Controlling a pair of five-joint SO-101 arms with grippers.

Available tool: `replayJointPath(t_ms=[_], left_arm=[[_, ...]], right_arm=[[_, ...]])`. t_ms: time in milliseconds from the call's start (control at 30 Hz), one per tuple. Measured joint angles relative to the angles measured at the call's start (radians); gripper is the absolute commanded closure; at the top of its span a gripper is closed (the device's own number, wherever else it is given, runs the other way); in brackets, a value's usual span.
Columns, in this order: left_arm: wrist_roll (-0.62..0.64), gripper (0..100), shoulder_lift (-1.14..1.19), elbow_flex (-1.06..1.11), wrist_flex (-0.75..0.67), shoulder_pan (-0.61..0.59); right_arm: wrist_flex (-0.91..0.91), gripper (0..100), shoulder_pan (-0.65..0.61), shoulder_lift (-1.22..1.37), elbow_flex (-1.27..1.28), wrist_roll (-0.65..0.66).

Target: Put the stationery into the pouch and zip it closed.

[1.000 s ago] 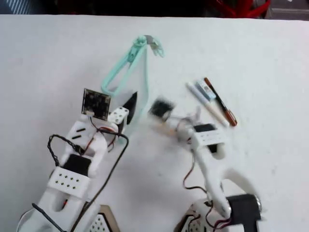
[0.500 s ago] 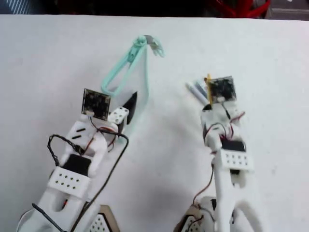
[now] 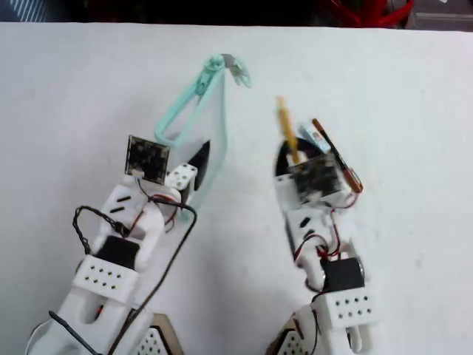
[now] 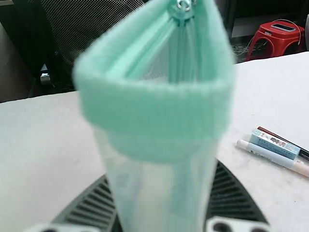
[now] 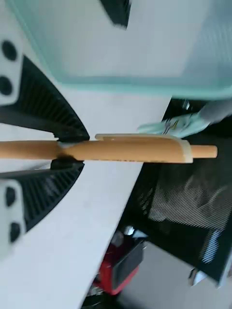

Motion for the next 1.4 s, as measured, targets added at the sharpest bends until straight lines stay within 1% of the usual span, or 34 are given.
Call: replayJointPath(t_ms=[100, 200, 300, 433, 533, 633, 967, 1200, 1400], left_arm=[[0.000, 80, 0.000, 0.000, 0.000, 0.000], [0.000, 80, 0.000, 0.000, 0.000, 0.000], [0.000, 80, 0.000, 0.000, 0.000, 0.000], [0.000, 80, 0.000, 0.000, 0.000, 0.000], [0.000, 80, 0.000, 0.000, 0.000, 0.000], [0.000, 80, 0.000, 0.000, 0.000, 0.000], [0.000, 80, 0.000, 0.000, 0.000, 0.000], [0.000, 80, 0.000, 0.000, 0.000, 0.000], [0.000, 80, 0.000, 0.002, 0.000, 0.000]], right_arm=[[0.029, 98.1, -0.080, -0.009, -0.146, 0.043], [0.034, 98.1, -0.132, -0.006, -0.308, 0.037], [0.011, 97.8, -0.206, 0.049, -0.465, 0.008], [-0.114, 98.0, -0.307, 0.267, -0.609, 0.002], [-0.199, 98.1, -0.328, 0.474, -0.695, 0.002], [-0.227, 98.1, -0.338, 0.628, -0.772, -0.002], [-0.235, 98.1, -0.384, 0.773, -0.813, -0.006], [-0.239, 98.1, -0.393, 0.792, -0.813, -0.006], [-0.137, 98.1, -0.371, 0.792, -0.824, -0.009]])
